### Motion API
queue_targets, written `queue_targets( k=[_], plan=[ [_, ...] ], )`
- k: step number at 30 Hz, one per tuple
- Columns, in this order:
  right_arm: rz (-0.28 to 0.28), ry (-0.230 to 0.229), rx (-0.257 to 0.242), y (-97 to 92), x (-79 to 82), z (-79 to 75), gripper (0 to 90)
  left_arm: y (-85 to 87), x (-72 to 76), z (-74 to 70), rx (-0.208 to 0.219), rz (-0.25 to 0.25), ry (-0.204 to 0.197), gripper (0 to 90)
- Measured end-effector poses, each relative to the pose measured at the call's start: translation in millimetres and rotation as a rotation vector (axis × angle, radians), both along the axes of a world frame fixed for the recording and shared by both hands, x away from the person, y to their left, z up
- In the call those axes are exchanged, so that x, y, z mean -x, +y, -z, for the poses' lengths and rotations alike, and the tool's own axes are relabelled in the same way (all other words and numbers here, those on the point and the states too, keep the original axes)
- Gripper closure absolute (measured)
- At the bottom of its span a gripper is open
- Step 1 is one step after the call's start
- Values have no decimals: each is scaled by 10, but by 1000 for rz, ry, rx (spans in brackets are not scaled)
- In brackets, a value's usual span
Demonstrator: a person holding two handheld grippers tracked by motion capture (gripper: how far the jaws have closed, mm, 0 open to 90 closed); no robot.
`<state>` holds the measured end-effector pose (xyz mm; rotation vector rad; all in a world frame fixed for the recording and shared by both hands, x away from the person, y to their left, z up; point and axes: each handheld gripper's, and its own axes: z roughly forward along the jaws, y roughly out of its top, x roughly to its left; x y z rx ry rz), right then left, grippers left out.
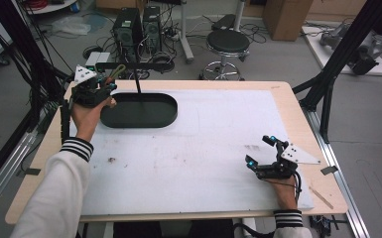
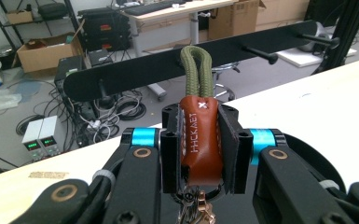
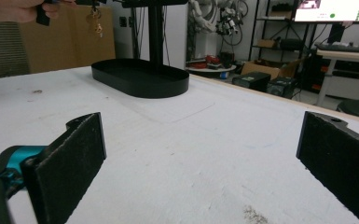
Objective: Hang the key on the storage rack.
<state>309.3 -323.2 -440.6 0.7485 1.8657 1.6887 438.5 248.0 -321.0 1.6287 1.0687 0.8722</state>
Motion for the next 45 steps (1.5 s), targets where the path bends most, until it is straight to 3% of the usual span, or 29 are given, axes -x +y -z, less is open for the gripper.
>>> queue_targets(
  k=[6,14,32,45],
  plan=[
    [-1,3,8,18,-11,21,2,-27,-33,34,-15,-11,4,725],
    [7,-18,-48,-15,20,69,2,-71,-67,76,-29,-21,16,725],
    [13,-39,-40,6,51,93,2,-64,-142,149,-23,-78,19,725],
    [21,-46,-46,0,60,108,2,-83,-237,271,-64,-120,56,726]
  ],
)
